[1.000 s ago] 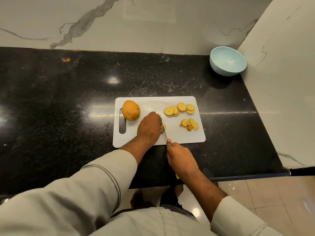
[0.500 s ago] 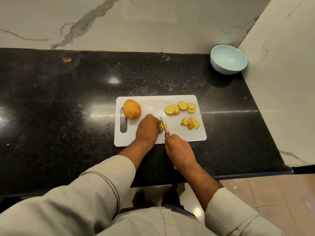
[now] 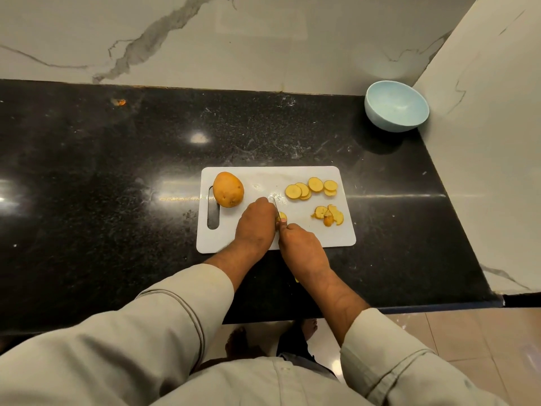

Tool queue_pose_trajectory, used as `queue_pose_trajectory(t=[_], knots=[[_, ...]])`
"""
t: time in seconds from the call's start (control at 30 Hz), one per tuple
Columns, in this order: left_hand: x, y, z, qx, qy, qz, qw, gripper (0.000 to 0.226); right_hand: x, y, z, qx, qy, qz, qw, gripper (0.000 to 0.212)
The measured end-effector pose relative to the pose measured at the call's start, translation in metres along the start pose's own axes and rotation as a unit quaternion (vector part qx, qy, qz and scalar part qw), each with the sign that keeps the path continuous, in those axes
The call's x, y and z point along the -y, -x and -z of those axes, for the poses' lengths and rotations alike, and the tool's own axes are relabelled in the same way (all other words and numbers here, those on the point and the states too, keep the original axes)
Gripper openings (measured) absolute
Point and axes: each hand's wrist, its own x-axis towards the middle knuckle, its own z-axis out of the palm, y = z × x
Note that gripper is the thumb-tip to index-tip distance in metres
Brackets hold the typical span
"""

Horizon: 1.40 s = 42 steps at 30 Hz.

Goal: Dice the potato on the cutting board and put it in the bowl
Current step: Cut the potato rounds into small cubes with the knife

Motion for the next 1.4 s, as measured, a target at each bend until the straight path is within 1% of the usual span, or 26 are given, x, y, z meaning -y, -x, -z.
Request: queue_pose_trajectory(t=[0.07,0.2,0.3,0.4,0.53,0.6,0.67,0.73,0.8,0.9,1.0,1.2,1.33,1.4], knots=[[0.000,-0.001,0.000,-0.001,-0.002,-0.002,1.000,0.013,0.000,-0.002,0.000,0.005,0.002,-0.004,1.000,0.041],[-0.001,0.000,-0.001,0.001,-0.001,-0.013,1.000,0.010,-0.004,0.007,-0.003,0.017,0.013,-0.010,1.000,0.053],[-0.001,0.001,-0.002,-0.003,0.020,-0.007,1.000,0.009,-0.005,0.022,-0.006,0.019,0.018,-0.012,1.000,0.053],[-0.001,0.001,-0.003,-0.010,0.019,-0.013,1.000,0.009,-0.008,0.035,-0.010,0.030,0.022,-0.005,0.999,0.052],[0.003,0.000,-0.005,-0.011,0.030,-0.021,0.999,0.017,-0.012,0.053,-0.011,0.035,0.016,0.000,0.999,0.052],[0.009,0.001,-0.008,-0.013,0.057,-0.012,0.998,0.022,-0.014,0.061,-0.009,0.022,0.002,-0.006,1.000,0.051],[0.015,0.002,-0.011,-0.017,0.105,0.019,0.994,0.024,-0.012,0.065,-0.006,-0.001,-0.012,-0.010,1.000,0.050],[0.019,0.004,-0.014,-0.026,0.145,0.043,0.988,0.021,-0.010,0.061,-0.004,-0.026,-0.024,-0.013,0.999,0.049],[0.020,0.006,-0.015,-0.034,0.159,0.051,0.985,0.019,-0.006,0.051,-0.003,-0.041,-0.024,-0.010,0.999,0.048],[0.017,0.007,-0.013,-0.037,0.127,0.045,0.990,0.019,-0.002,0.033,-0.001,-0.036,-0.018,-0.003,0.999,0.048],[0.012,0.005,-0.011,-0.037,0.094,0.037,0.994,0.013,0.000,0.022,-0.002,-0.014,-0.011,0.002,1.000,0.048],[0.005,0.001,-0.005,-0.009,0.022,0.020,1.000,0.012,0.000,0.013,-0.009,-0.012,-0.011,0.010,1.000,0.049],[0.000,-0.001,-0.002,0.002,-0.005,0.033,0.999,0.003,0.002,0.005,-0.004,0.005,-0.035,0.016,0.999,0.042],[0.000,-0.001,-0.001,0.005,0.000,0.039,0.999,0.007,0.002,0.001,-0.001,0.013,-0.032,0.023,0.999,0.039]])
